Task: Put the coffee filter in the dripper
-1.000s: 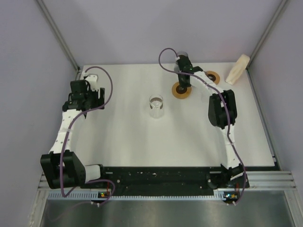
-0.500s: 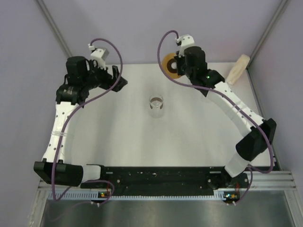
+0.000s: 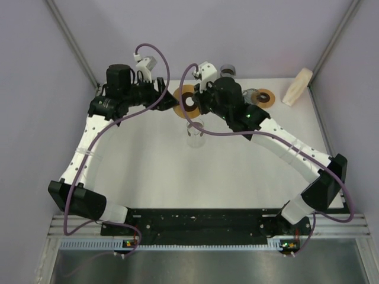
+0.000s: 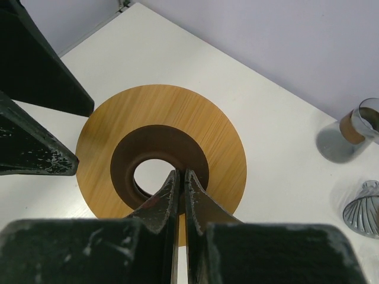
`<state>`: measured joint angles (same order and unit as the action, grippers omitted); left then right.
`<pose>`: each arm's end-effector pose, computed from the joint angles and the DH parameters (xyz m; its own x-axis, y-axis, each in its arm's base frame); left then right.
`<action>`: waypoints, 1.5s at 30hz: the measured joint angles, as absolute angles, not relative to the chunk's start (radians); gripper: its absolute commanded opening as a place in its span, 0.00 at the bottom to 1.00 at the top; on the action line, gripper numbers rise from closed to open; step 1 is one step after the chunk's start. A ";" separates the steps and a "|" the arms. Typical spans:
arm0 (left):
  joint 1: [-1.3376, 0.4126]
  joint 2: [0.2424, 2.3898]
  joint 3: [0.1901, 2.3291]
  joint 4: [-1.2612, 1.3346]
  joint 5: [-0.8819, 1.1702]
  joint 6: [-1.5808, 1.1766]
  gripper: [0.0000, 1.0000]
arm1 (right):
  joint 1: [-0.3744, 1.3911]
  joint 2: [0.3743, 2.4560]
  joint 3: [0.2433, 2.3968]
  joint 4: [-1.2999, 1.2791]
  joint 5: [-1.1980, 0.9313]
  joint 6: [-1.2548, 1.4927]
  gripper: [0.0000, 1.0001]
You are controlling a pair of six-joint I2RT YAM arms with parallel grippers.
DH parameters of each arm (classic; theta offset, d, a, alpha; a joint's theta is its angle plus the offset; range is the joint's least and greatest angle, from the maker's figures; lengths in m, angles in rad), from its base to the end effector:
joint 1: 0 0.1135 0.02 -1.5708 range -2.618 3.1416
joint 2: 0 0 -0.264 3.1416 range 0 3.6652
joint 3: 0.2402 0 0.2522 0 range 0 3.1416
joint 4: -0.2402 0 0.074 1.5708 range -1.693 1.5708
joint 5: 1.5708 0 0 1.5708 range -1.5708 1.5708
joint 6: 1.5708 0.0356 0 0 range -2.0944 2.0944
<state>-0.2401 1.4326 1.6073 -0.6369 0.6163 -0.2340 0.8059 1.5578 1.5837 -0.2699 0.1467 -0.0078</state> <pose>0.2930 -0.0929 0.4307 -0.5828 -0.0521 -0.8109 0.5772 0.6759 -0.4583 0.2571 0.2604 0.4174 -0.1625 -0.1804 -0.9701 -0.6168 0.7860 -0.0429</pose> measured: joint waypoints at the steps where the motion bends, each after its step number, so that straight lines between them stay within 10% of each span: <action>1: -0.240 1.433 1.607 -0.635 0.626 -0.243 0.60 | 0.808 1.557 1.584 -0.268 0.141 -0.008 0.00; 11: -0.233 1.454 1.606 -0.602 0.717 -0.312 0.00 | 0.817 1.536 1.583 -0.255 0.109 -0.012 0.00; 15: -0.230 1.471 1.602 -0.590 0.767 -0.326 0.00 | 0.813 1.534 1.568 -0.253 0.120 -0.020 0.00; 21: -0.249 1.482 1.613 -0.662 0.688 -0.219 0.00 | 0.781 1.530 1.557 -0.273 0.048 0.008 0.60; 30: -0.464 1.399 1.619 -0.706 0.089 0.331 0.00 | 0.619 1.429 1.578 -0.361 -0.095 0.120 0.93; 38: -0.728 1.295 1.358 -0.552 -0.429 0.925 0.00 | 0.565 1.486 1.652 -0.420 -0.227 0.234 0.96; 45: -0.829 1.127 0.873 -0.121 -0.490 1.447 0.00 | 0.559 1.532 1.649 -0.441 -0.297 0.262 0.91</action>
